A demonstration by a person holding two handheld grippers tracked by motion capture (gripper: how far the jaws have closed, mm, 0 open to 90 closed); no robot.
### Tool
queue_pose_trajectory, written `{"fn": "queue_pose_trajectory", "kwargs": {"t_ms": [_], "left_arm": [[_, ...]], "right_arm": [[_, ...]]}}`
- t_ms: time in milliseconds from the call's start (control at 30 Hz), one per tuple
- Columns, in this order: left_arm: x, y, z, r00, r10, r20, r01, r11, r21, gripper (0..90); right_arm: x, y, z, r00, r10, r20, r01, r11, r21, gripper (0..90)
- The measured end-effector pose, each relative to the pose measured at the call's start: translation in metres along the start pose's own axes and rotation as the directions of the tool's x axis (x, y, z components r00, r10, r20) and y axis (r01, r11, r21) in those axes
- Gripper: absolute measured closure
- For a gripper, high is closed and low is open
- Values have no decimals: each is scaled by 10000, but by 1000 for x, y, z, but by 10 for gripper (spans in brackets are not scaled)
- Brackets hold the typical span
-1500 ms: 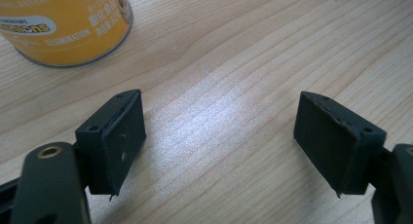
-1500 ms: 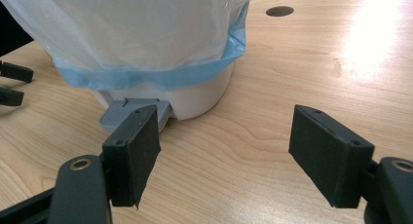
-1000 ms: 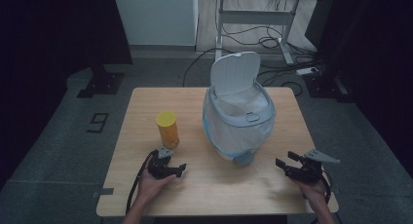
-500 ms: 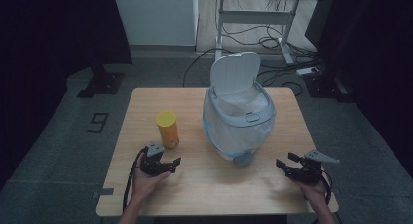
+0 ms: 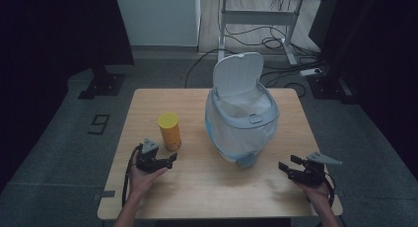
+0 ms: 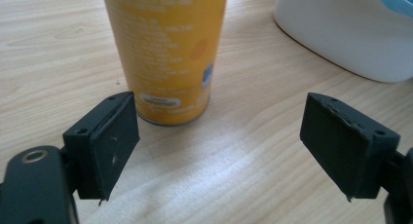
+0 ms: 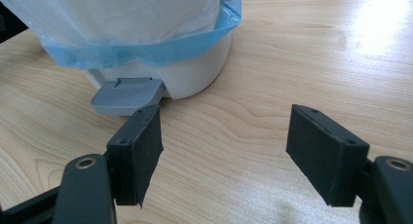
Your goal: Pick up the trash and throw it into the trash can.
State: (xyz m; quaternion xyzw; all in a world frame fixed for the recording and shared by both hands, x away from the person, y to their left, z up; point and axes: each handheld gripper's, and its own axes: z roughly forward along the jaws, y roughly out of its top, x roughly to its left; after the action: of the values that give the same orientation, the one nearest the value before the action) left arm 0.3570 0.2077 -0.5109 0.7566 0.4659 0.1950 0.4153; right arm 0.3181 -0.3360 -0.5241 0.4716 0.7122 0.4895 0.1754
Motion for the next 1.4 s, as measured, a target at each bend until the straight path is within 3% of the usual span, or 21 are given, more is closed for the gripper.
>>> {"fn": "queue_pose_trajectory", "kwargs": {"t_ms": [167,333,667,1133,1400], "left_arm": [[7,5,2,9999,-13,-133,11,9999,-102,142],[13,5,8,9995,-304,-96,302,9993,-221,141],[19,15,17,9999,-61,-93,56,9985,-540,137],[29,21,39,9977,-656,159,666,9952,-718,135],[29,38,44,9988,-469,114,477,9951,-872,139]], "right_arm": [[0,-1,1,10000,-54,6,54,10000,30,282],[-1,-1,3,10000,-66,43,66,9999,97,282],[-1,-2,1,9999,-102,118,101,9999,68,282],[-2,-2,0,9998,-83,184,81,9999,85,282],[-3,-2,-1,9997,-69,225,68,10000,54,282]]}}
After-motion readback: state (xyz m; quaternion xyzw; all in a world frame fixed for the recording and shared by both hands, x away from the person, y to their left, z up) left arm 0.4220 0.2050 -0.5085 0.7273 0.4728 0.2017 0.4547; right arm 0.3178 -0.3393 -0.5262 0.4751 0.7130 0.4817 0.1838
